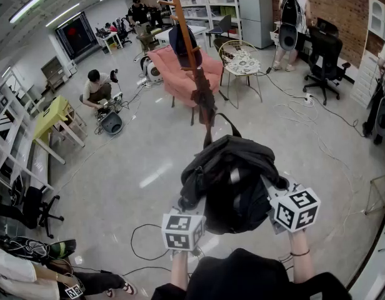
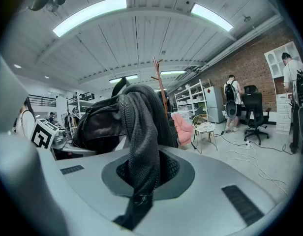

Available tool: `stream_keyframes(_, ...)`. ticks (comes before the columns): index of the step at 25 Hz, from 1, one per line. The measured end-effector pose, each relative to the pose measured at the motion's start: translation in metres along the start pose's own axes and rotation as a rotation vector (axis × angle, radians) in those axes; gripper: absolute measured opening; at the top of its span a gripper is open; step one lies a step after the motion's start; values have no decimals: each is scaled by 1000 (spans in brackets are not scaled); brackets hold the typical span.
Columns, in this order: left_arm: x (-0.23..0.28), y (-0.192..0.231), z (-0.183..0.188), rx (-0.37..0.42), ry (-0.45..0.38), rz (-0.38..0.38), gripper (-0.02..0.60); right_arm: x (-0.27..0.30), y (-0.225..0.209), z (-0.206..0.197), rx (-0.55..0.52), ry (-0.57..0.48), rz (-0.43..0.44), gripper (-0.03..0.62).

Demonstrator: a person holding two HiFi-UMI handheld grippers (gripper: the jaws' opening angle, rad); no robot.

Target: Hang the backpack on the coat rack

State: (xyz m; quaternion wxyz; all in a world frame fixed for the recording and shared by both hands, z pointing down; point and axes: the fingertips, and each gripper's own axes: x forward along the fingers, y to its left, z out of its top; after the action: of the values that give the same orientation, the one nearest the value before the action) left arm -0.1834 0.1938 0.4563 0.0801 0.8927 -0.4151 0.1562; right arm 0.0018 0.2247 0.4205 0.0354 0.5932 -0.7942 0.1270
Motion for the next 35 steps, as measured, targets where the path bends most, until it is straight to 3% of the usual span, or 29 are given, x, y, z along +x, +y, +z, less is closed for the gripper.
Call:
stream_keyframes(24, 32, -22, -1, -11, 43, 62, 110, 9, -43, 0, 58, 24, 65, 28)
stream_keyframes(35, 103, 27, 7, -46, 75, 51, 110, 90, -75, 5, 83, 71, 47, 28)
